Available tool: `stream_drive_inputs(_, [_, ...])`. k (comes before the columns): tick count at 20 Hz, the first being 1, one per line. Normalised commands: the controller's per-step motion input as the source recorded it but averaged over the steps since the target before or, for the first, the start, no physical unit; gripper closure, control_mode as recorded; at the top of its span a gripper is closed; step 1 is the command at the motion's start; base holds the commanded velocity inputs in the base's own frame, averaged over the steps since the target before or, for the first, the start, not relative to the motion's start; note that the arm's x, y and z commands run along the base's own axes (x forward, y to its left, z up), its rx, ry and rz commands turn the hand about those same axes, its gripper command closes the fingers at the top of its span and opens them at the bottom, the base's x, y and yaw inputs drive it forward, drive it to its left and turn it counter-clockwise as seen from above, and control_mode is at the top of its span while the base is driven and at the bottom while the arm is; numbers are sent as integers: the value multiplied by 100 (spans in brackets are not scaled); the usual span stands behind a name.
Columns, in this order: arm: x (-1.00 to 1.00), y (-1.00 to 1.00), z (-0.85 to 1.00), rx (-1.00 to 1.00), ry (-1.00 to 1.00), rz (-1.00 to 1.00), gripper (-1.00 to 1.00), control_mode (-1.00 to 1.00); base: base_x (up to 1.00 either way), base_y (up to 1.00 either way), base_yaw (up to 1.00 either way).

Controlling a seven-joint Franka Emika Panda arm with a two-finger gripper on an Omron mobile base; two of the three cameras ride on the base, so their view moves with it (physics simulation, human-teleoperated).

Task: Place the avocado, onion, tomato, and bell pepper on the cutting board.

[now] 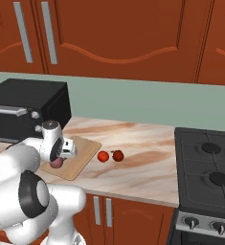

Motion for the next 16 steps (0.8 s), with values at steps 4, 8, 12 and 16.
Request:
stream_drive_inputs(4, [0,0,0,0,0,0,-100,-100,0,0,0])
stream_drive_inputs(8, [0,1,0,0,0,0,-100,-100,0,0,0])
stream_drive_inputs(12, [5,3,14,0,-3,0,-100,-100,0,0,0])
stream_drive_inputs(16, [0,0,45,0,-12,0,-100,-100,0,0,0])
